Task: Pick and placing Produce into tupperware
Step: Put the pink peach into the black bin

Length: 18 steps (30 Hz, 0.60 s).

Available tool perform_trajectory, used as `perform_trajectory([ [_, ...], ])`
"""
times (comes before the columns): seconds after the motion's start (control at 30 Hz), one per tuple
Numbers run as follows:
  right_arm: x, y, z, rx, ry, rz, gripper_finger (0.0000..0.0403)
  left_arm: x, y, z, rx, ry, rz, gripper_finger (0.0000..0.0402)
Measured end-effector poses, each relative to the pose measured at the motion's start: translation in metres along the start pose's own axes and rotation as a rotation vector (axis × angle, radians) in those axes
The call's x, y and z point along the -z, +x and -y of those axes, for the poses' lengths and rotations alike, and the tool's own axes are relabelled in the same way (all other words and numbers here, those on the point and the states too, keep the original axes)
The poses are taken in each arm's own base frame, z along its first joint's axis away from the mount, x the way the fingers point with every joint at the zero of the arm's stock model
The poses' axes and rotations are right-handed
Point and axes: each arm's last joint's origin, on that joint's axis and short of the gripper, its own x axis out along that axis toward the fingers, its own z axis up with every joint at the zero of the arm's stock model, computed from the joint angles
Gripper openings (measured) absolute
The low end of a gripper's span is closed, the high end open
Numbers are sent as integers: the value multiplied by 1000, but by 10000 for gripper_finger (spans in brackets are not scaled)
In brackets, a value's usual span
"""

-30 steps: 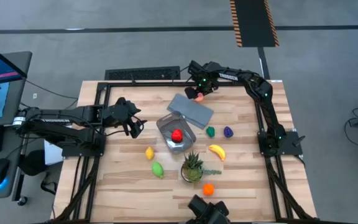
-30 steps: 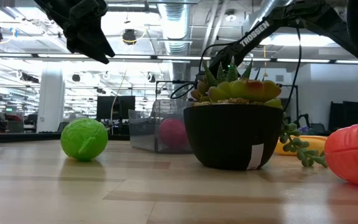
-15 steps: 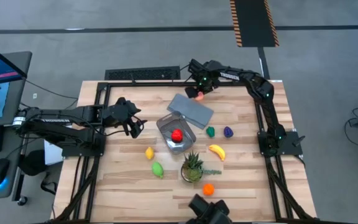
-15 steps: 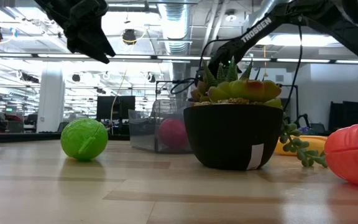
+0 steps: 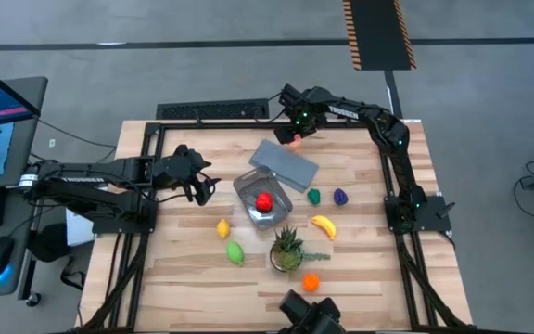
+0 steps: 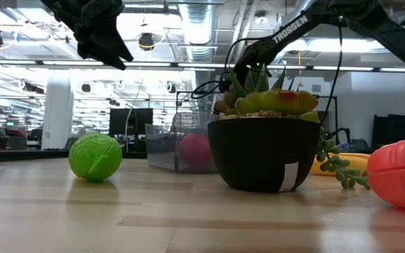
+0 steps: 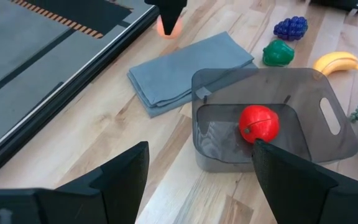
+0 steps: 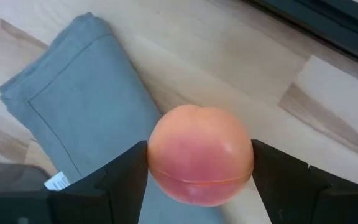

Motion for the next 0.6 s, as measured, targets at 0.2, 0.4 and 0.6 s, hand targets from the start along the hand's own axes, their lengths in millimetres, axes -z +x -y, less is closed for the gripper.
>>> perform_trajectory([
  [0.2,-1,-6,-1,3,-12,-7,282,0,0,0,1,-2,5,273],
  [0.4,-2,-11,-6,-26,-35,-1,282,0,0,0,2,-2,4,273],
  [0.6,-4,-17,-13,-85,-61,-1,282,0,0,0,2,-2,4,273],
])
